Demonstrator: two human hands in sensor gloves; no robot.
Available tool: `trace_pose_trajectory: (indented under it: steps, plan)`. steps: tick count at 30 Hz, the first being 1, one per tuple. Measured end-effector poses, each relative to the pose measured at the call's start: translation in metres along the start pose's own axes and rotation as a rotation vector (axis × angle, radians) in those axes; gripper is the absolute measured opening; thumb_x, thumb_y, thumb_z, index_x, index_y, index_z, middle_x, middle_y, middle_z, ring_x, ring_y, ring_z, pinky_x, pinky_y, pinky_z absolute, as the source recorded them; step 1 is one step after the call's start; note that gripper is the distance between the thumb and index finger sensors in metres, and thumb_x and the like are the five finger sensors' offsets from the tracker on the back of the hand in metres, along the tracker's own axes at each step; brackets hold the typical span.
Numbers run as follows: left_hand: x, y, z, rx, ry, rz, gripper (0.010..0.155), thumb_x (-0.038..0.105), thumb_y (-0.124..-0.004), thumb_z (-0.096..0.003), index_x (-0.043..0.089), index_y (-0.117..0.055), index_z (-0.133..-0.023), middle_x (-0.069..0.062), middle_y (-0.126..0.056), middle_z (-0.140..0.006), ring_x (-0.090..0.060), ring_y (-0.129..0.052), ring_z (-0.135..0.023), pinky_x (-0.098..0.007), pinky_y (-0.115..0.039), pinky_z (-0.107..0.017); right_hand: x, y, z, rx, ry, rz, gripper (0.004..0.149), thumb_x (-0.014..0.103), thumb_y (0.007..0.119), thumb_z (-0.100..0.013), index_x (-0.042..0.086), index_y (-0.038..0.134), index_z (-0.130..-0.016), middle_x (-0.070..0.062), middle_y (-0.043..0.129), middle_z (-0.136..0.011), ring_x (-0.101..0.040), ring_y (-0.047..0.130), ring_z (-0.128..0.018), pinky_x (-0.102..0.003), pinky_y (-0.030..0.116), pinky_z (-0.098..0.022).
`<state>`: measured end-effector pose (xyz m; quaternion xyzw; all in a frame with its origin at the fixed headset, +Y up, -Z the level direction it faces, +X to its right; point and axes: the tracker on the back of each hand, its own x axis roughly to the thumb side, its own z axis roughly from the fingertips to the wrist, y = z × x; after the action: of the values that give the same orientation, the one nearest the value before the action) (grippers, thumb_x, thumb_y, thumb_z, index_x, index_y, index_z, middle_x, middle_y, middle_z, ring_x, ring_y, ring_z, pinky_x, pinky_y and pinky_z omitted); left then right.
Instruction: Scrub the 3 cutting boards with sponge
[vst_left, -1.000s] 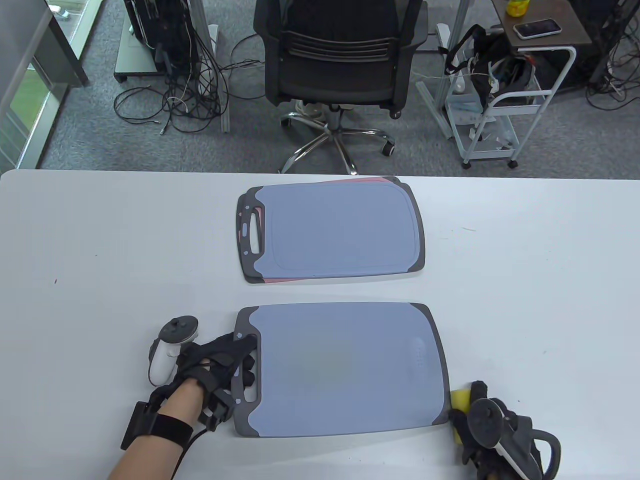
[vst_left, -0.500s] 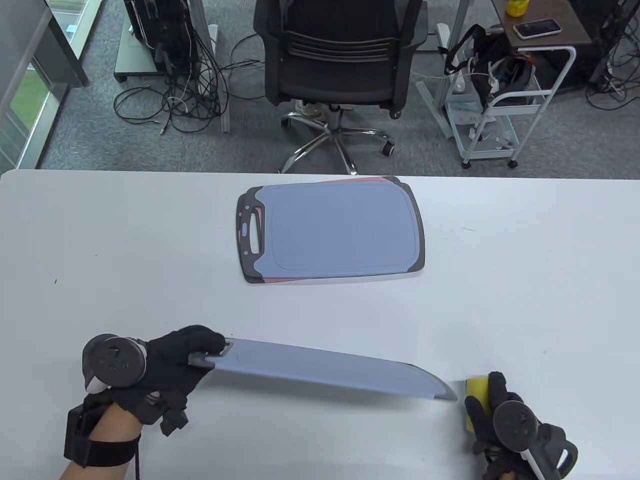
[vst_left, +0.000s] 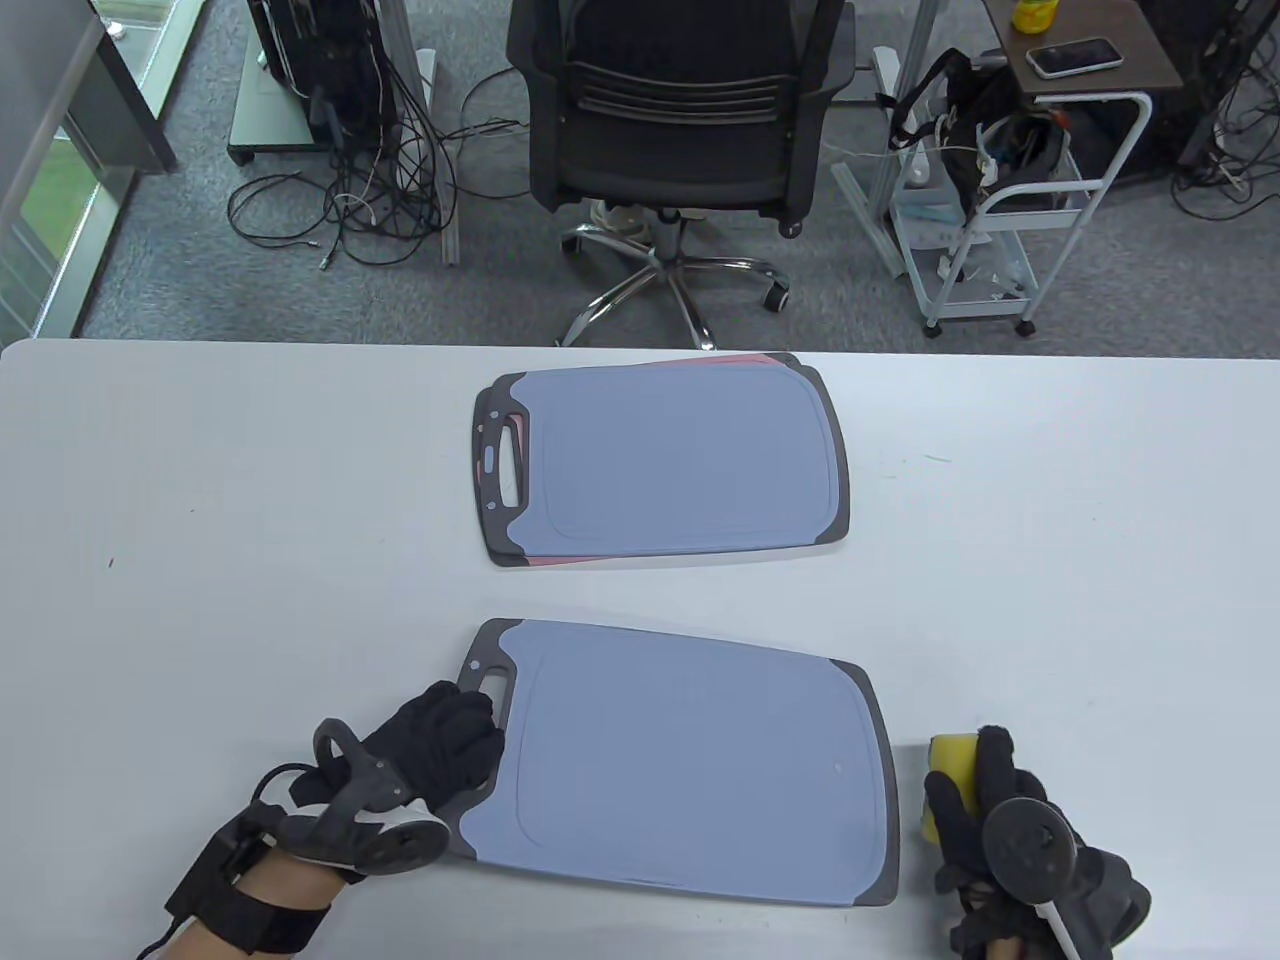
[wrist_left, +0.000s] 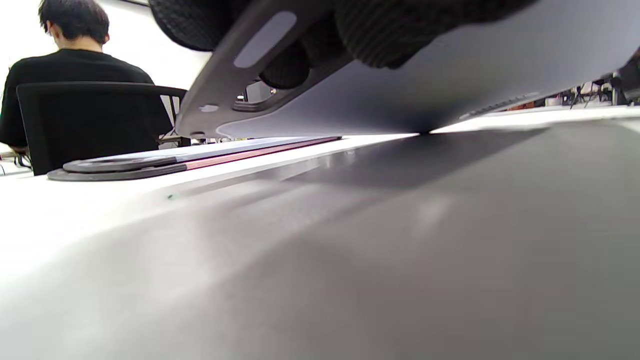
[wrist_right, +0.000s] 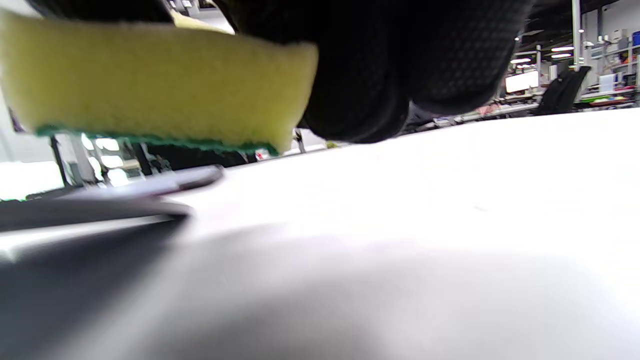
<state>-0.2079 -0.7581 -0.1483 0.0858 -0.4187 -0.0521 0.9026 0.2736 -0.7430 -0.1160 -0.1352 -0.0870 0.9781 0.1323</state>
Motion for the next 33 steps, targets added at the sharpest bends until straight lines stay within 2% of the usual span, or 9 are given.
trace_pose_trajectory:
  steps: [3,7,13,16,21,25,29,31,33]
  plan:
    - [0.003,-0.005,0.002,0.066,-0.016,-0.002,0.040,0.038,-0.078,-0.0566,0.028,-0.060,-0.092,0.006,-0.073,-0.096,-0.022,-0.079,-0.101,-0.053,-0.066,-0.077,0.056,0.008,-0.015,0.101,-0.201,0.135,0.075,0.064,0.065,-0.056,0.013,0.057,-0.110,-0.007,0.084,-0.081,-0.016,0.093,-0.057,-0.041,0.082,-0.049]
    - [0.001,0.000,0.010,0.189,-0.043,0.141,0.043,0.042,-0.082,-0.0564,0.033,-0.061,-0.092,0.010,-0.074,-0.096,-0.019,-0.075,-0.103,-0.053,-0.058,-0.079,0.169,0.025,-0.028,0.100,-0.319,0.037,0.075,0.061,0.071,-0.050,0.012,0.064,-0.107,-0.009,0.087,-0.076,-0.019,0.094,-0.052,-0.043,0.082,-0.046]
    - [0.005,0.001,0.010,0.190,-0.127,0.140,0.043,0.047,-0.081,-0.0561,0.033,-0.060,-0.092,0.010,-0.073,-0.094,-0.018,-0.077,-0.100,-0.052,-0.059,-0.080,0.294,0.067,-0.031,0.316,-0.525,0.004,0.075,0.061,0.069,-0.052,0.012,0.063,-0.108,-0.009,0.086,-0.077,-0.019,0.093,-0.053,-0.044,0.081,-0.046]
    - [0.006,0.000,0.007,0.161,-0.115,0.121,0.042,0.044,-0.079,-0.0572,0.031,-0.058,-0.092,0.008,-0.071,-0.093,-0.020,-0.077,-0.098,-0.054,-0.059,-0.078,0.325,0.087,-0.030,0.336,-0.578,0.116,0.074,0.061,0.070,-0.051,0.013,0.063,-0.108,-0.009,0.086,-0.078,-0.020,0.093,-0.053,-0.044,0.081,-0.047]
    - [0.006,-0.002,0.000,0.086,-0.060,0.109,0.042,0.038,-0.075,-0.0578,0.027,-0.053,-0.091,0.005,-0.068,-0.093,-0.022,-0.072,-0.098,-0.056,-0.057,-0.077,0.281,0.093,-0.058,0.419,-0.424,0.221,0.074,0.062,0.068,-0.052,0.016,0.060,-0.109,-0.008,0.082,-0.080,-0.019,0.090,-0.056,-0.044,0.079,-0.050]
    - [0.011,-0.002,-0.005,0.043,-0.051,0.066,0.042,0.035,-0.073,-0.0592,0.026,-0.049,-0.092,0.004,-0.064,-0.094,-0.024,-0.069,-0.099,-0.058,-0.055,-0.077,0.157,0.080,-0.101,0.396,-0.071,0.298,0.073,0.061,0.068,-0.051,0.015,0.061,-0.108,-0.009,0.083,-0.079,-0.020,0.090,-0.055,-0.045,0.078,-0.049]
    - [0.017,-0.001,-0.007,0.058,-0.044,-0.002,0.042,0.035,-0.072,-0.0593,0.026,-0.048,-0.092,0.004,-0.063,-0.094,-0.024,-0.067,-0.099,-0.058,-0.054,-0.077,0.053,0.065,-0.112,0.390,0.266,0.233,0.073,0.058,0.071,-0.051,0.012,0.064,-0.107,-0.012,0.084,-0.077,-0.021,0.090,-0.054,-0.046,0.078,-0.048]
    - [0.022,0.000,-0.010,0.054,-0.035,-0.050,0.042,0.035,-0.072,-0.0595,0.025,-0.047,-0.092,0.003,-0.063,-0.094,-0.024,-0.068,-0.099,-0.058,-0.055,-0.076,0.043,0.062,-0.110,0.358,0.289,0.195,0.074,0.057,0.073,-0.051,0.011,0.062,-0.107,-0.013,0.083,-0.077,-0.022,0.090,-0.053,-0.046,0.078,-0.047]
    - [0.024,0.000,-0.011,0.054,-0.022,-0.065,0.042,0.035,-0.071,-0.0598,0.025,-0.047,-0.092,0.003,-0.063,-0.093,-0.024,-0.068,-0.099,-0.058,-0.055,-0.076,0.066,0.065,-0.111,0.374,0.190,0.222,0.073,0.056,0.073,-0.051,0.009,0.064,-0.106,-0.013,0.085,-0.076,-0.022,0.091,-0.052,-0.046,0.078,-0.046]
